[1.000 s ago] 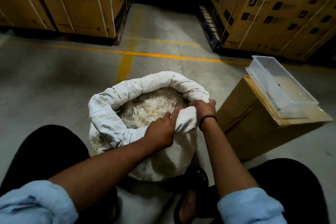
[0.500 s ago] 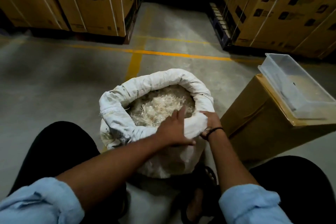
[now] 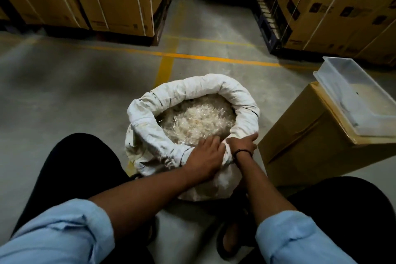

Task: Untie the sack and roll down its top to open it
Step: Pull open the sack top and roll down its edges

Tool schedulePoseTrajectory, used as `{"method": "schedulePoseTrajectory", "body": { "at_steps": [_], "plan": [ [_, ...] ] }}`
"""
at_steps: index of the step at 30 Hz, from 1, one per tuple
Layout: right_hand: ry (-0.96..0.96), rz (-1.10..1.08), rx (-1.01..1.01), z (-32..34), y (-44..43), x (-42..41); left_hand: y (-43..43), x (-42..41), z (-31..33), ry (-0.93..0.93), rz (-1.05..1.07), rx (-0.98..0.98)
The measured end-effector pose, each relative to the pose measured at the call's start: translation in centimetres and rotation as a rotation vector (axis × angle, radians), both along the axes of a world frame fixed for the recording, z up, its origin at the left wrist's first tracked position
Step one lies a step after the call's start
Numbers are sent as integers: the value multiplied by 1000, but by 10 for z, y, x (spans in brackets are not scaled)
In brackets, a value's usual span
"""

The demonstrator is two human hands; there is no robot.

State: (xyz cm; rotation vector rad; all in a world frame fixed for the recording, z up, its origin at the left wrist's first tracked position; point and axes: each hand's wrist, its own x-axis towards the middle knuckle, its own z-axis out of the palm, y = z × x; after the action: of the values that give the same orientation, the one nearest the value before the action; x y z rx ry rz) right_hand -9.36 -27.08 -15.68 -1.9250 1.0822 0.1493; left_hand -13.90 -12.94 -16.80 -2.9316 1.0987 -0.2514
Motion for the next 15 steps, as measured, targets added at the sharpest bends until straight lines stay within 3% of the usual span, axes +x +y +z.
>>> {"method": "schedulePoseTrajectory", "body": {
  "at_steps": [3,5,7,10,12,13,15],
  "plan": [
    [-36,-81,261,-21,-35,17,13,19,31,120,331,-227],
    [-34,-99,354,-48,-54,31,21,31,50,292,742,-581],
    [-1,-143,322,-25,-42,20,35,43,60,355,1190,-972],
    [-13,28,-163,29,-2,-2,61,51,57,289,1584,-1222],
    [-271,287,-572,42,18,-7,72,49,51,278,1664,-1261],
    [-414,421,-654,44,26,-6,76,46,48,310,1699,-1267],
    [-549,720,-621,43,45,-4,82,42,42,394,1749,-1264]
  ]
}}
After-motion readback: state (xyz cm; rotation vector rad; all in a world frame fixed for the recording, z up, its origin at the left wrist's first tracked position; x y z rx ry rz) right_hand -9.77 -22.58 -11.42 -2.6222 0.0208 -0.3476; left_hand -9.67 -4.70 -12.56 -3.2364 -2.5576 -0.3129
